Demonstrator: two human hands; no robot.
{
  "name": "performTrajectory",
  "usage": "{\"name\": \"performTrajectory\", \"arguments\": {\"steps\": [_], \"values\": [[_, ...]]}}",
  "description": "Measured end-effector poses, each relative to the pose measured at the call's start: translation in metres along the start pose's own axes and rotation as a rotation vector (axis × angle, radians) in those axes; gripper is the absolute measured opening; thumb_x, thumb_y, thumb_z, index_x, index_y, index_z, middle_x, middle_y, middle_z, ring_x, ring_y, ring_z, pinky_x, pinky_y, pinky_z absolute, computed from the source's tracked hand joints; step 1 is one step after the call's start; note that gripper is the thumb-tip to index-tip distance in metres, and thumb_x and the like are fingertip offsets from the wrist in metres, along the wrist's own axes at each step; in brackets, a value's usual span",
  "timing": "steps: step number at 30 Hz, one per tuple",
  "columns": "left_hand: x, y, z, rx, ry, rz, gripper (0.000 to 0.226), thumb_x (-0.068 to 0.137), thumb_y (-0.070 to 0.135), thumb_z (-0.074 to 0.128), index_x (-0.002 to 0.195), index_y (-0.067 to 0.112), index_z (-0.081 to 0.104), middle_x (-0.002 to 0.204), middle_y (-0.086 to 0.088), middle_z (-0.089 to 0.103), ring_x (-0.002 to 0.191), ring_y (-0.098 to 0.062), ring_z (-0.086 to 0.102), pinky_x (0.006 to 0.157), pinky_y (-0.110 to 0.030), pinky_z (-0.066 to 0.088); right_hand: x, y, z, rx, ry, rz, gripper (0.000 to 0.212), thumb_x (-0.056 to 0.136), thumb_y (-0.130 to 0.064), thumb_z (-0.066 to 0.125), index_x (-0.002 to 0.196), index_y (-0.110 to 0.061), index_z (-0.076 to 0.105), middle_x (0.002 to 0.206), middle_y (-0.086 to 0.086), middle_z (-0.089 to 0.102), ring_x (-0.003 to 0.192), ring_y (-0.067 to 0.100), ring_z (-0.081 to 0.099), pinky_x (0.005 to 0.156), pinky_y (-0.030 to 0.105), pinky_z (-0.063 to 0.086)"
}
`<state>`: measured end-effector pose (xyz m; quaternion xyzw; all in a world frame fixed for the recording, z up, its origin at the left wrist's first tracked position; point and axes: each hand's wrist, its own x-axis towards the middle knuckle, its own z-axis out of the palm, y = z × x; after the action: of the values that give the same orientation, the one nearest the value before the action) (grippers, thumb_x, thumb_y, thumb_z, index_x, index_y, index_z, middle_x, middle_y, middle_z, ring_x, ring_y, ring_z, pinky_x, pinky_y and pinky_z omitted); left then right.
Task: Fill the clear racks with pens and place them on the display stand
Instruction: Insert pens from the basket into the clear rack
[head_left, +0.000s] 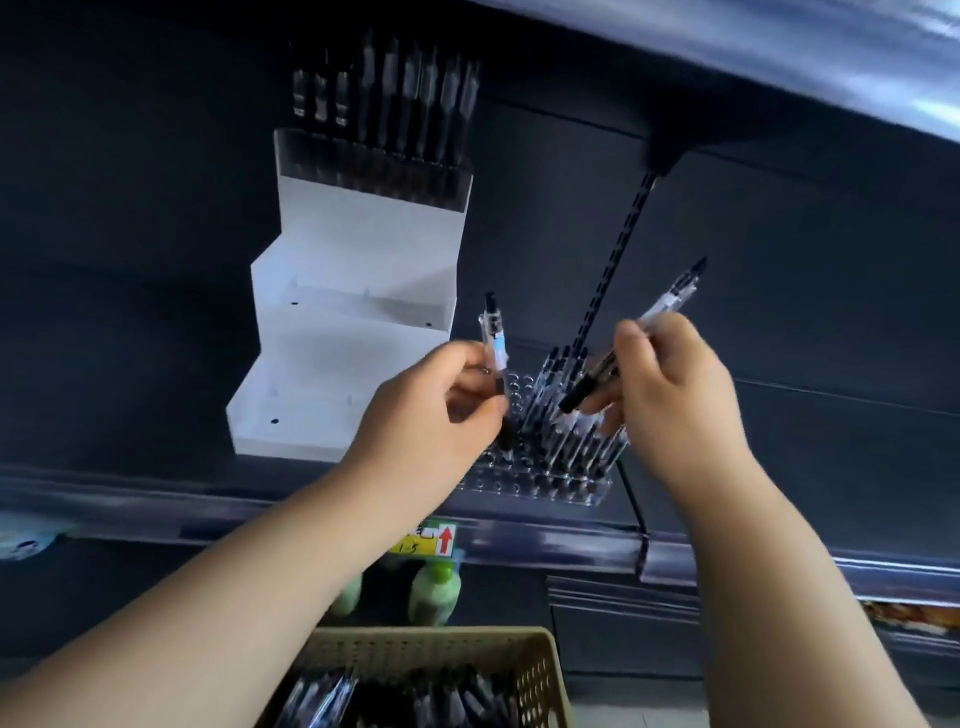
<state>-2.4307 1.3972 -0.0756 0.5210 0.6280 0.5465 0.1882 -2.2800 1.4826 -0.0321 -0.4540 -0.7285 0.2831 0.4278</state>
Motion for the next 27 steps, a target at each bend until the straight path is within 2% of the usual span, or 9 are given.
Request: {"name": "performTrajectory", "arguments": {"steps": [3,6,9,11,14,17,21,24,27], "values": [[0.006,-0.015,0.004,-0.047,0.029,-0.049,0.024,0.080,0.019,0.068,0.095,0.034,0.056,0.087,0.016,0.070,0.082,-0.002,0.066,0.077,-0.024,0.050,0.004,0.010,0.007,-0.024,0.117,-0.039,0.012,0.086,-0.032,0.054,0.079,-0.027,0.046,0.066,-0.001,0.066,0.056,0.015,0.061,0.056,0.030,0.047],[0.013,-0.025,0.005,-0.098,0.040,-0.142,0.021,0.080,0.017,0.068,0.092,0.030,0.058,0.083,0.015,0.071,0.079,-0.004,0.067,0.078,-0.028,0.051,0.006,0.018,0.014,0.021,0.104,-0.030,0.027,0.085,-0.020,0.061,0.088,-0.033,0.037,0.073,-0.001,0.069,0.061,0.015,0.066,0.056,0.032,0.051],[0.020,-0.027,0.004,-0.179,0.047,-0.182,0.015,0.080,0.020,0.068,0.090,0.028,0.060,0.084,0.011,0.073,0.081,-0.010,0.070,0.086,-0.041,0.053,0.008,0.017,0.018,0.045,0.071,-0.014,0.027,0.088,-0.016,0.053,0.087,-0.037,0.037,0.072,-0.009,0.071,0.054,0.010,0.064,0.045,0.020,0.047],[0.019,-0.029,0.004,-0.213,0.037,-0.189,0.012,0.082,0.021,0.067,0.090,0.028,0.061,0.085,0.010,0.073,0.081,-0.012,0.070,0.087,-0.044,0.053,0.008,0.020,0.020,0.035,0.047,-0.007,0.016,0.092,-0.021,0.046,0.085,-0.034,0.040,0.074,-0.016,0.069,0.054,0.009,0.064,0.044,0.022,0.049],[0.015,-0.034,0.006,-0.243,0.034,-0.198,0.010,0.082,0.023,0.067,0.089,0.029,0.063,0.086,0.011,0.073,0.079,-0.008,0.070,0.087,-0.042,0.053,0.009,0.025,0.022,-0.114,0.056,-0.076,0.011,0.094,-0.029,0.045,0.083,-0.031,0.048,0.073,-0.007,0.066,0.059,0.004,0.059,0.051,0.009,0.042],[0.011,-0.034,0.008,-0.259,0.024,-0.197,0.013,0.078,0.036,0.067,0.090,0.033,0.063,0.086,0.012,0.073,0.081,-0.008,0.070,0.086,-0.042,0.052,0.010,0.028,0.022,-0.271,0.059,-0.170,0.008,0.092,-0.027,0.051,0.092,-0.022,0.057,0.082,-0.009,0.054,0.072,0.000,0.051,0.062,0.000,0.034],[0.010,-0.034,0.009,-0.251,0.031,-0.219,0.017,0.072,0.036,0.063,0.088,0.033,0.063,0.084,0.015,0.073,0.075,-0.003,0.070,0.079,-0.031,0.051,0.012,0.031,0.024,-0.328,0.037,-0.199,0.014,0.090,-0.025,0.054,0.097,-0.016,0.063,0.083,-0.007,0.054,0.073,0.004,0.050,0.063,0.001,0.034],[0.010,-0.037,0.008,-0.283,0.033,-0.246,0.012,0.076,0.030,0.065,0.088,0.032,0.064,0.085,0.012,0.073,0.075,-0.006,0.071,0.083,-0.038,0.053,0.013,0.032,0.025,-0.347,0.034,-0.219,0.011,0.090,-0.025,0.055,0.096,-0.018,0.063,0.080,-0.012,0.051,0.070,0.008,0.049,0.063,0.003,0.035],[0.011,-0.039,0.006,-0.285,0.033,-0.247,0.013,0.083,0.023,0.066,0.089,0.034,0.064,0.085,0.010,0.074,0.078,-0.010,0.072,0.087,-0.045,0.052,0.013,0.033,0.027,-0.391,0.037,-0.251,0.010,0.089,-0.024,0.057,0.094,-0.018,0.064,0.076,-0.013,0.050,0.074,0.018,0.049,0.061,0.014,0.033]]}}
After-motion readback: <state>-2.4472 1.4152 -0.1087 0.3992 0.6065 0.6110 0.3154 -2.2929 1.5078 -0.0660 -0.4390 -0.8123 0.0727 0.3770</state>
